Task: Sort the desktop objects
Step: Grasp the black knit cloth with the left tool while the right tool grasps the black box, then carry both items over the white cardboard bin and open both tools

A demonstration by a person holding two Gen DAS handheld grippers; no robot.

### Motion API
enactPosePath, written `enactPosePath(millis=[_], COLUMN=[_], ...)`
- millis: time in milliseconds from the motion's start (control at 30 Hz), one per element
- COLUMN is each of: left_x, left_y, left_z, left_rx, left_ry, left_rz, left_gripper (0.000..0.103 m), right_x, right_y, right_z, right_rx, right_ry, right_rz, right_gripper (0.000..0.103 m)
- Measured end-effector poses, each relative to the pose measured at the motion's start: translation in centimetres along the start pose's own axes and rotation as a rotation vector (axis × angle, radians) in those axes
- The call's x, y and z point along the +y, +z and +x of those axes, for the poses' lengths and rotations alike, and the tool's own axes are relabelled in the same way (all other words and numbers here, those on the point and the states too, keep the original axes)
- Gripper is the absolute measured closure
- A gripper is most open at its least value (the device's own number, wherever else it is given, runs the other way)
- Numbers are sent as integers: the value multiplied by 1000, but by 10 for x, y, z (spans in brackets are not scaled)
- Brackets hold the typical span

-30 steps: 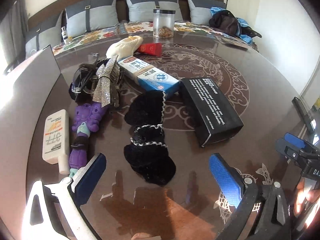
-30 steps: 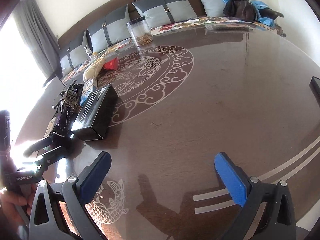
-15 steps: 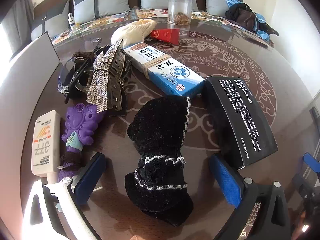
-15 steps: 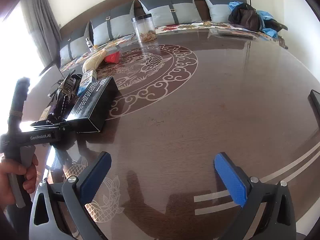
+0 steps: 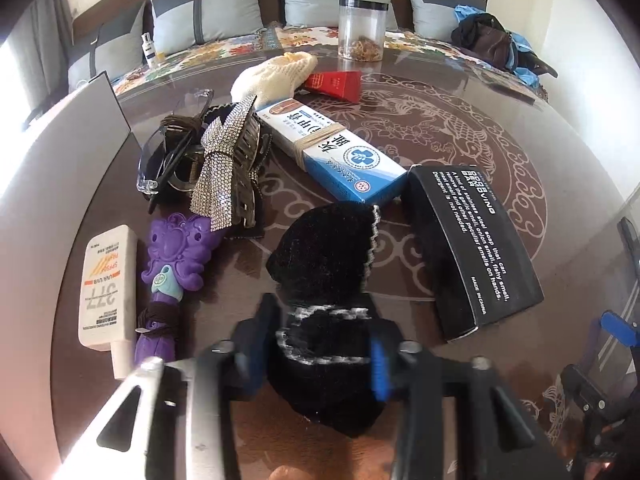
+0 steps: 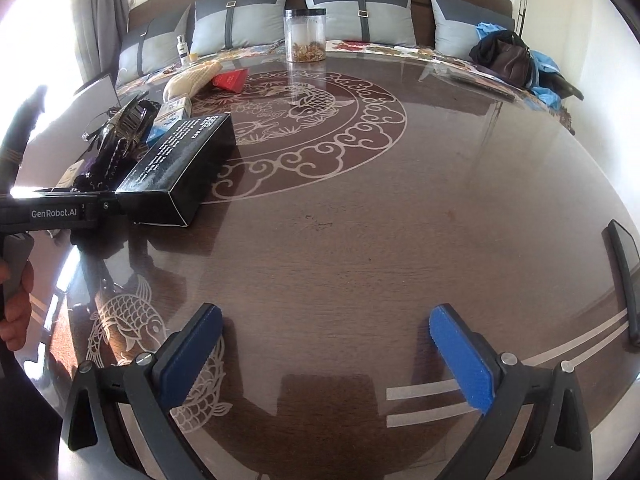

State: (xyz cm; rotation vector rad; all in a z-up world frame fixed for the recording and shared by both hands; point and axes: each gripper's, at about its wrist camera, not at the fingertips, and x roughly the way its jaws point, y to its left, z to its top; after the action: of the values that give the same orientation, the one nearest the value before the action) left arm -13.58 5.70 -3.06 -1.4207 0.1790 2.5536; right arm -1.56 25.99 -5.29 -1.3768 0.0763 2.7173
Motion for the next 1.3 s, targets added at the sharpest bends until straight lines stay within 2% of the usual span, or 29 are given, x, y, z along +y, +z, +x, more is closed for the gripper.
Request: enactPosePath(millis=[67,133,233,300,400,433,467,533,700,833,933,1033,1167,1233,1300], left_x=[8,17,29,38,54,61,68,83,135,202,261,315,349,353,355], left_y=[-9,-21,-36,-43,-49,-50,-51,-52,-50,-48,-57,-72,-92,-96,-99], left_z=[-7,-12,-23,-33,-53,-60,-68,-86,-147,-189,-198,-192,-178,-167,-156], left_rx=[-17,-19,-15,-19,-50,-63,-76,-96,-182,-238,-230,-191,-123,-83,-47], left_ry=[-17,-21,-39,-46,-59,-66,-74,-89,-125,-82,24,85,143,154,159], left_rz=[-39,-77,-114,-131,-156,-166,-178,-199,-237,-298,-359,-442,-465,-455,-443], left_gripper=[71,71,71,71,71,71,71,71,71,71,71,71,71,71,69], right_x=[-3,6,36,65,105,113,118,122,118,147,203,278,383,427,462], right_y=[5,18,56,84,109,112,112,110,102,123,147,160,152,139,123], right_z=[-5,-14,-8,9,43,51,56,58,22,-29,-64,-90,-103,-99,-85], right_rx=[15,-23,-27,14,91,114,131,148,123,66,20,-7,-12,0,32], right_ry=[71,116,178,195,148,132,128,112,128,207,317,456,619,647,620], right_rz=[43,51,14,-24,-108,-121,-131,-154,-187,-223,-267,-320,-400,-451,-504], right_gripper=[0,0,0,0,1,12,33,44,44,44,44,44,44,44,44])
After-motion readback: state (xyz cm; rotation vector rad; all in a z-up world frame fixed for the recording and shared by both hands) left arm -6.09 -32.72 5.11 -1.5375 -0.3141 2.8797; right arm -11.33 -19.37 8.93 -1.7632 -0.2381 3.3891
